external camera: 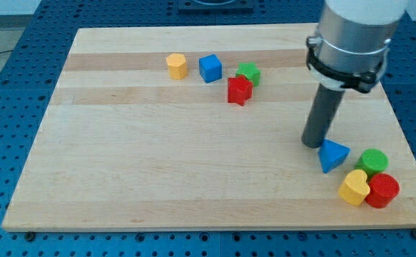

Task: Move blue triangle above yellow heart

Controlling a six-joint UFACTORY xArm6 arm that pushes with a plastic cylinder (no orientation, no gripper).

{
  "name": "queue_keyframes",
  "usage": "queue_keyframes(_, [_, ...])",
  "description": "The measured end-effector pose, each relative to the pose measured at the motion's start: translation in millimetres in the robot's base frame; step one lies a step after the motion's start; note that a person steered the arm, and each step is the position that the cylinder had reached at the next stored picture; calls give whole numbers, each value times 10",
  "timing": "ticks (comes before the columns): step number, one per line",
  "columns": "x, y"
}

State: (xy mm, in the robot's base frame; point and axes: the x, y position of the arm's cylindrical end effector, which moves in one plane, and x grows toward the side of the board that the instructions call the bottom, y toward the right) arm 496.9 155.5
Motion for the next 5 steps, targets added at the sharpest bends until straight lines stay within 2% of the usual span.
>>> queue_keyframes(5, [310, 73])
